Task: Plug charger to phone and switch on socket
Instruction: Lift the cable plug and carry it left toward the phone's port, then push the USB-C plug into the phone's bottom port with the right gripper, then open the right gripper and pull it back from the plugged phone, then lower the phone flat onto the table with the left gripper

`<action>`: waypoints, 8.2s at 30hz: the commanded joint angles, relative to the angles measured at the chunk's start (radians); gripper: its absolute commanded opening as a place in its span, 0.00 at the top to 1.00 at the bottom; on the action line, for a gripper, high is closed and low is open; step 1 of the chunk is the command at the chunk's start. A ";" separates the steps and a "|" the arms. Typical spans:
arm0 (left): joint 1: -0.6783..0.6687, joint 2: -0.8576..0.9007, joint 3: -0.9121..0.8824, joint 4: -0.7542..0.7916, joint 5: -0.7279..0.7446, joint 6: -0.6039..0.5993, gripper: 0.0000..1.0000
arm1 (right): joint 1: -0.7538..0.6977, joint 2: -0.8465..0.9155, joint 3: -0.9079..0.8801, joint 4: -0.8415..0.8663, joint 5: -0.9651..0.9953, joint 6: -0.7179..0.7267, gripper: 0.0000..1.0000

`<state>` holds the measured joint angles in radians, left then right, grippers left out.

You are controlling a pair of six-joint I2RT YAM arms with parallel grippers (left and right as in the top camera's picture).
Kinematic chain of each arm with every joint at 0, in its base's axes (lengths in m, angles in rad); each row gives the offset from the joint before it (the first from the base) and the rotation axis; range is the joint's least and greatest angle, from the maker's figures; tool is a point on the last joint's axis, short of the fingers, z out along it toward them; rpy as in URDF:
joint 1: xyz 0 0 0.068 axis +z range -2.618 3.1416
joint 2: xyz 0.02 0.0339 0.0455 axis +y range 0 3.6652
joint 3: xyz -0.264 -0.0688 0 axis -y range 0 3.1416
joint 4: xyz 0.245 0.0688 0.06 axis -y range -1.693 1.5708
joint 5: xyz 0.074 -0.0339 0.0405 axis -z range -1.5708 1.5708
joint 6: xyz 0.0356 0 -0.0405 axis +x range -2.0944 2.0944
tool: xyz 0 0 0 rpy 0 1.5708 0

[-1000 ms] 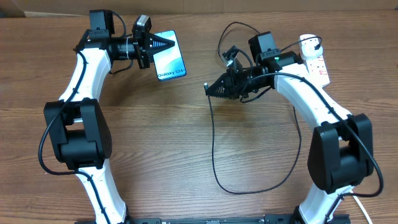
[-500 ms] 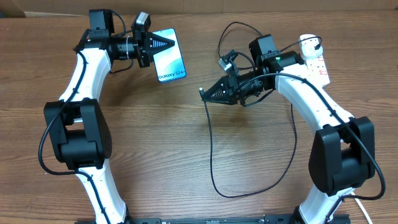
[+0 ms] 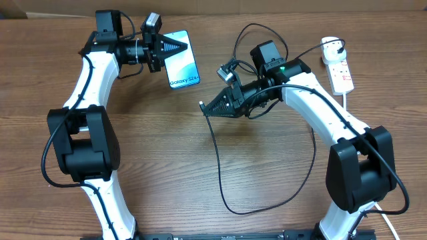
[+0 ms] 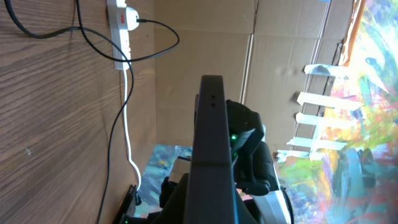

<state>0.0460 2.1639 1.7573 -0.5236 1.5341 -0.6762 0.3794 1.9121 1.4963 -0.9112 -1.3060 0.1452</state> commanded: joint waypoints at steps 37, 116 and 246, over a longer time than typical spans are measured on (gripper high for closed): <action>-0.028 0.011 0.018 0.000 -0.031 -0.045 0.96 | 0.021 -0.041 0.024 0.305 0.047 0.254 0.96; -0.040 0.011 0.018 -0.003 -0.018 -0.019 0.96 | 0.025 -0.041 0.024 0.387 0.071 0.343 0.96; -0.108 0.011 0.048 -0.493 -0.747 0.492 0.96 | -0.161 -0.041 0.197 -0.207 0.677 0.002 0.51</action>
<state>-0.0467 2.1639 1.7687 -0.9821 0.9394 -0.2974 0.2222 1.9099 1.6474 -1.1038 -0.6762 0.1822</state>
